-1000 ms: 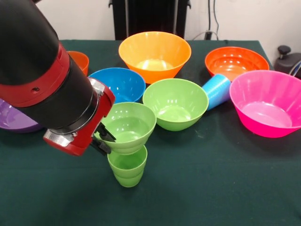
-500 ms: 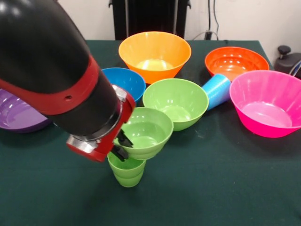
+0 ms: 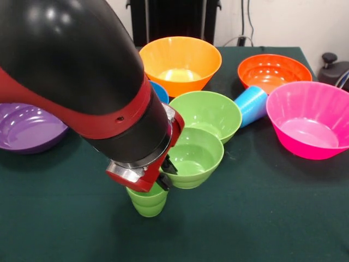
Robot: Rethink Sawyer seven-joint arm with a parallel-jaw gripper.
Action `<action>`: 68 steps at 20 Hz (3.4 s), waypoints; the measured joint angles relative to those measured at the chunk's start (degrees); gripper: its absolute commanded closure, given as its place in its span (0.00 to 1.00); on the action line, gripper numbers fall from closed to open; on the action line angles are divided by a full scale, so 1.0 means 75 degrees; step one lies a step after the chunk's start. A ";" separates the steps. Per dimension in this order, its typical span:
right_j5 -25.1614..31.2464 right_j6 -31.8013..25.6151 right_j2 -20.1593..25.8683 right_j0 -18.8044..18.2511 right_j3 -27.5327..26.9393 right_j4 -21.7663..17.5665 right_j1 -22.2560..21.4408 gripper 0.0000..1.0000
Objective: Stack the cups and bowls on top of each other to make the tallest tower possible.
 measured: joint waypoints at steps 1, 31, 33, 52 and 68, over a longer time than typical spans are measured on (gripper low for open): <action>0.0000 0.0000 0.0000 0.0003 0.0000 0.0000 0.0001 1.00; 0.0000 0.0000 0.0448 0.0000 -0.0694 -0.1324 -0.0002 1.00; 0.0000 0.0000 0.0518 -0.0006 -0.0707 -0.1392 0.0002 1.00; 0.0000 0.0000 0.0521 -0.0077 -0.0706 -0.1359 -0.0111 1.00; 0.0002 0.0000 0.0286 -0.0184 -0.0641 -0.1176 -0.0350 1.00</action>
